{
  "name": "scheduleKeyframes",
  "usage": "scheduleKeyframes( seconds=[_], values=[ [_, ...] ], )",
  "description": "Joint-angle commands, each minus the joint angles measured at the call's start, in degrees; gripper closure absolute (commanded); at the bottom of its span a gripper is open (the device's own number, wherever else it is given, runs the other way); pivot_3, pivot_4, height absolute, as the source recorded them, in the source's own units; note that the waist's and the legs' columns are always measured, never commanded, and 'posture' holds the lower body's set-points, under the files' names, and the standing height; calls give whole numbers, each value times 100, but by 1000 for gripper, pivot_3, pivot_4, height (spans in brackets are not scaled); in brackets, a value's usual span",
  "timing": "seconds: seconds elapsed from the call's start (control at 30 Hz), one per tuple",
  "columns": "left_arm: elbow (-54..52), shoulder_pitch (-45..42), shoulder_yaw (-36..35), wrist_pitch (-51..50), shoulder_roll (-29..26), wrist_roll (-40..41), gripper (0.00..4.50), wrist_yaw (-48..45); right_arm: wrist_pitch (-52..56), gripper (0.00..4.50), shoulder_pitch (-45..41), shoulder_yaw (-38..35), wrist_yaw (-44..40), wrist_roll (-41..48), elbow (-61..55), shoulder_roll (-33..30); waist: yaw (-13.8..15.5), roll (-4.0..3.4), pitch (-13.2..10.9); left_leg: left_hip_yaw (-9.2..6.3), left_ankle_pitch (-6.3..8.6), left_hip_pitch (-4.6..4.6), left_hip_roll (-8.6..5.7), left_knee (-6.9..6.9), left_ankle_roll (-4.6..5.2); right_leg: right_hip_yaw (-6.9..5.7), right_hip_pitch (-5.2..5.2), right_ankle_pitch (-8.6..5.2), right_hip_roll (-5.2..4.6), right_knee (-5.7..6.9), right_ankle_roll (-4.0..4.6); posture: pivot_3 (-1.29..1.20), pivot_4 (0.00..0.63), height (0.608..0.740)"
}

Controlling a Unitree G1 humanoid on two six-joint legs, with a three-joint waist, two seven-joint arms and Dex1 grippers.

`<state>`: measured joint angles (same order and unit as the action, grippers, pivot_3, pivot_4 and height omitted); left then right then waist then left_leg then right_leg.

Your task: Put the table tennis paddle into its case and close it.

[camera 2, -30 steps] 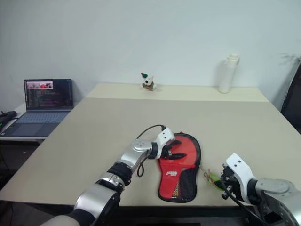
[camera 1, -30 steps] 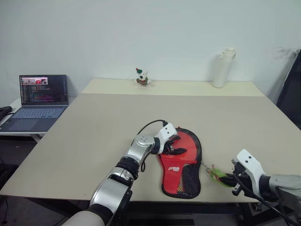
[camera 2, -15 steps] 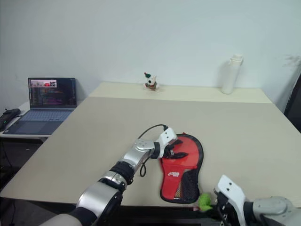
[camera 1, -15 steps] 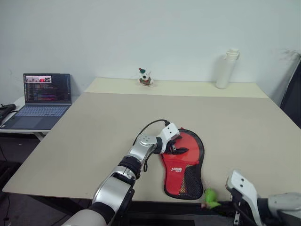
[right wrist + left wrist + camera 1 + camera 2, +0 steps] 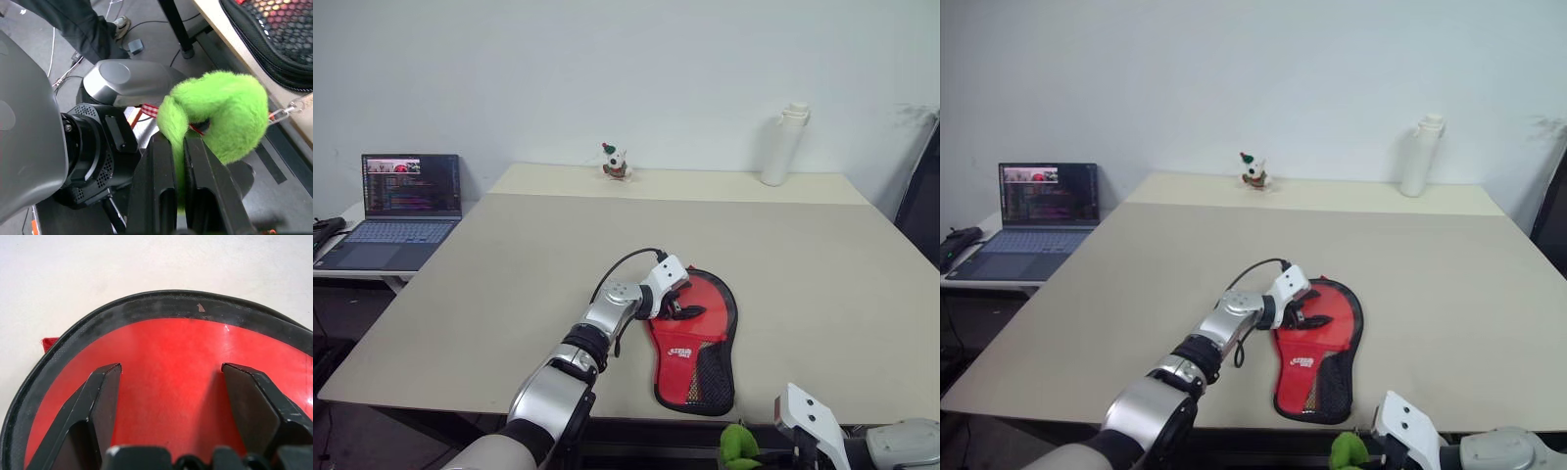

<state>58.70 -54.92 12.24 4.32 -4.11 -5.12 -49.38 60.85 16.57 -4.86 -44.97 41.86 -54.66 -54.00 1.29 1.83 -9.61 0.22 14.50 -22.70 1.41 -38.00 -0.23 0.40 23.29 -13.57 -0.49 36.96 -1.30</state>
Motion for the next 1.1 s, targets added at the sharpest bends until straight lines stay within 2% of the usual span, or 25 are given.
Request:
scheduleKeyframes(
  seconds=[0.03,0.1,0.27,0.33,0.37,0.6,0.67,0.73,0.87,1.1],
  values=[
    [189,41,178,-77,34,-225,930,59,-64,4411,-45,135,-136,222,6,-74,1,0,0,-1,0,-1,0,0,0,0,0,0,0,0,0,0,150,740],
    [195,40,178,-74,49,-226,930,84,-87,4411,-88,146,-157,210,50,-118,0,1,0,0,0,-1,0,0,0,0,0,0,0,-1,0,0,150,740],
    [174,47,183,-82,91,-230,930,125,-42,3126,-354,96,-247,506,129,-119,1,1,0,0,0,0,0,-1,0,1,0,0,0,1,0,0,150,740],
    [156,58,163,-102,104,-206,930,137,-13,2882,-551,-34,-202,657,205,-103,-9,2,0,1,0,1,0,-2,0,2,0,1,0,2,-1,0,150,740],
    [141,67,159,-109,103,-201,930,139,21,2537,-671,-109,-148,771,264,-79,-11,2,0,1,0,2,0,-4,0,4,0,3,0,3,-4,0,150,740],
    [-506,303,-20,-235,-124,66,930,-120,-212,2537,-1757,-366,414,782,938,283,-26,5,-2,2,0,1,1,-4,0,9,2,4,0,3,-4,0,150,740],
    [-1188,555,-132,-472,-308,326,930,-447,-467,2537,-2033,-435,522,627,1185,420,-60,4,-3,2,0,0,3,0,0,12,3,3,1,2,-3,0,150,740],
    [-2318,1018,-264,-923,-676,730,930,-934,-1040,2537,-2455,-351,535,246,1688,681,-141,4,-9,0,0,-4,6,7,0,27,16,3,4,6,-2,0,150,740],
    [-4194,1898,-503,-1667,-1350,1308,930,-1270,-1618,2537,-3097,-133,247,-125,2736,980,-199,-4,-21,-1,0,-5,17,7,0,43,29,6,15,14,2,0,150,740],
    [-6419,3232,-1302,-2707,-2246,2117,930,-949,-2675,2537,-4122,251,-530,-805,4658,1345,-186,-11,-26,2,-1,-2,18,4,1,51,29,10,12,16,11,0,150,740]
  ],
)
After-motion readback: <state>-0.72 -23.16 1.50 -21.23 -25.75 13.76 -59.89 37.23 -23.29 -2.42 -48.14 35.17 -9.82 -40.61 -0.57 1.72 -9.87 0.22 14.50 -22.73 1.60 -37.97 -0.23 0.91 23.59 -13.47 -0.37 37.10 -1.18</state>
